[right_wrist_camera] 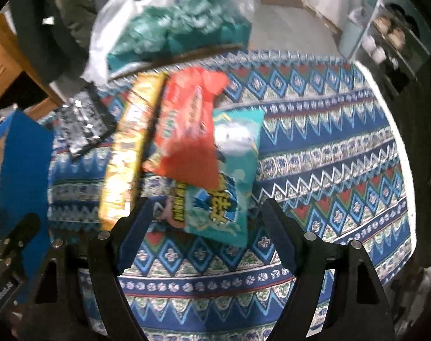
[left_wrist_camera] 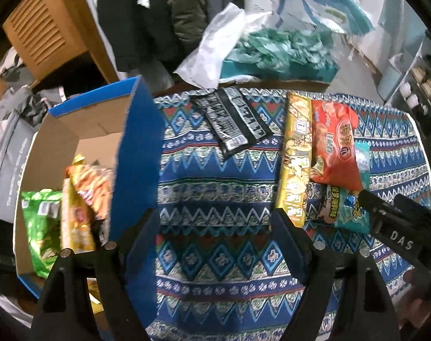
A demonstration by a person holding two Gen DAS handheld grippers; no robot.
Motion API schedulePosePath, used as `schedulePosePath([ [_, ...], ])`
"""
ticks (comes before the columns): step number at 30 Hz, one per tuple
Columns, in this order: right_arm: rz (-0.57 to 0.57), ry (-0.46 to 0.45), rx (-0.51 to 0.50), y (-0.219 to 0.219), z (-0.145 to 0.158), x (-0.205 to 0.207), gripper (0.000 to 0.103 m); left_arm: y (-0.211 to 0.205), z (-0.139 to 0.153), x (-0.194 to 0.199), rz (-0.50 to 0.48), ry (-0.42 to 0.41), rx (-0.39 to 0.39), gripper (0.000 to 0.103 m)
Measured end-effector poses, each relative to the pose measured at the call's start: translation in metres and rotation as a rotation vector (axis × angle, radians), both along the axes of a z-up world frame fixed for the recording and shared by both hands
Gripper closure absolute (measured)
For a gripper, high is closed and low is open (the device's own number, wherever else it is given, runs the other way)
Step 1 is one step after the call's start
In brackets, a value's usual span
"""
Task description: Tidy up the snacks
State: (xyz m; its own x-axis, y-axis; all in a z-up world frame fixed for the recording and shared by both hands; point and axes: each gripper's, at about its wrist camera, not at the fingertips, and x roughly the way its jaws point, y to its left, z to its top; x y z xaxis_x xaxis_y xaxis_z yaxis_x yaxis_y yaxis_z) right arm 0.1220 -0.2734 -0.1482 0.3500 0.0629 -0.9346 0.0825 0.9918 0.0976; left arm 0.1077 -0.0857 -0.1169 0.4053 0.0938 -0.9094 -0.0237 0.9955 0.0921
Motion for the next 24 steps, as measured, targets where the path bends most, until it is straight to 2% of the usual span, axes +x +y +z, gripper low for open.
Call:
schedulePosePath([
  [12, -0.033, 0.062, 0.050, -0.005, -0.045, 0.022, 0.025, -0.019, -0.040, 0.027, -0.032, 0.074, 0.011, 0.021],
  [17, -0.030, 0.088, 0.026, 0.003, -0.061, 0.033, 0.025, -0.014, -0.049, 0.038, -0.014, 0.096, -0.013, 0.021],
  [24, 0.002, 0.076, 0.003, 0.013, -0.070, 0.041, 0.024, -0.016, -0.055, 0.047, -0.021, 0.105, -0.034, 0.021],
])
